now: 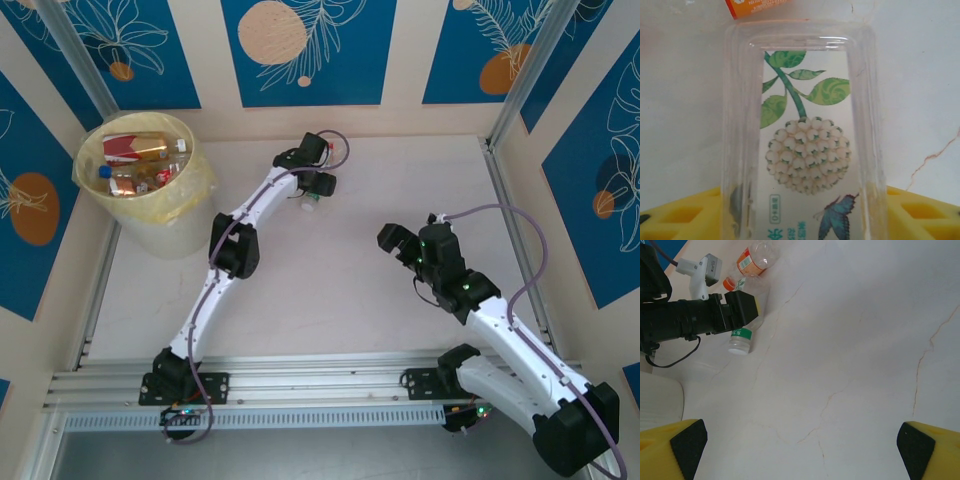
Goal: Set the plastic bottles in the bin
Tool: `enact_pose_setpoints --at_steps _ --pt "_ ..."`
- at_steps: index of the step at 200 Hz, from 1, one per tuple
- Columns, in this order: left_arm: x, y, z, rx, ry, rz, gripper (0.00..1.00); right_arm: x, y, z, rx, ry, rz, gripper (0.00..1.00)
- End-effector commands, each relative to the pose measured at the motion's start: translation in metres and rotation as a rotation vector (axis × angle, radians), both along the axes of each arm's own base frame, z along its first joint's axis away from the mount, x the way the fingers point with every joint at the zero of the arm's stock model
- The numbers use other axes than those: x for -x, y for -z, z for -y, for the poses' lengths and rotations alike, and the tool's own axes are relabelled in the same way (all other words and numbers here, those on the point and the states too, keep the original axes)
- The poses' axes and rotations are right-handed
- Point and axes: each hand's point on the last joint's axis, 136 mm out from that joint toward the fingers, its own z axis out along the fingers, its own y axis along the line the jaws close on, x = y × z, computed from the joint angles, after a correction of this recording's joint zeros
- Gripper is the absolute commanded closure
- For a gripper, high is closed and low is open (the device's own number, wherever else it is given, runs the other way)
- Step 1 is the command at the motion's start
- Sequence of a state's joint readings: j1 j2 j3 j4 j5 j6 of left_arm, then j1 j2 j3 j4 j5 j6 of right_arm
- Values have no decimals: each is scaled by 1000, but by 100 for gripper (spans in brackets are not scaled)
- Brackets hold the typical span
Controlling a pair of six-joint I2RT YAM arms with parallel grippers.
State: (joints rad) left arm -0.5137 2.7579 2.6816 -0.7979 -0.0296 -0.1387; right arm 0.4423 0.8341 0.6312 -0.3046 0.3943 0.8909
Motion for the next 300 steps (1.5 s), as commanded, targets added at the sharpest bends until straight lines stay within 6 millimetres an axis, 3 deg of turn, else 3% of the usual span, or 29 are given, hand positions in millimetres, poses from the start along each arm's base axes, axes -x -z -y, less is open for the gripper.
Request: enact_pose_setpoints --at_steps 1,31,72,118,155,206,252,300 --pt "4 -24 6 30 35 13 47 2 2 10 10 40 3 0" --pt "5 -36 10 57 54 22 57 5 4 12 10 47 1 0" --pt "9 -45 15 112 68 64 60 8 4 18 13 63 5 0" --pt "34 -68 -10 185 42 203 60 8 4 21 8 77 19 0" --pt "59 -104 -14 264 87 261 61 5 2 18 -16 70 32 0" --pt "90 -156 -16 396 119 324 62 3 -16 -5 -66 -64 125 0" --pt "120 -209 -35 437 119 418 62 4 -38 -28 -85 -196 227 0" --pt "148 -259 -67 437 91 522 63 3 -50 -39 -100 -239 289 0"
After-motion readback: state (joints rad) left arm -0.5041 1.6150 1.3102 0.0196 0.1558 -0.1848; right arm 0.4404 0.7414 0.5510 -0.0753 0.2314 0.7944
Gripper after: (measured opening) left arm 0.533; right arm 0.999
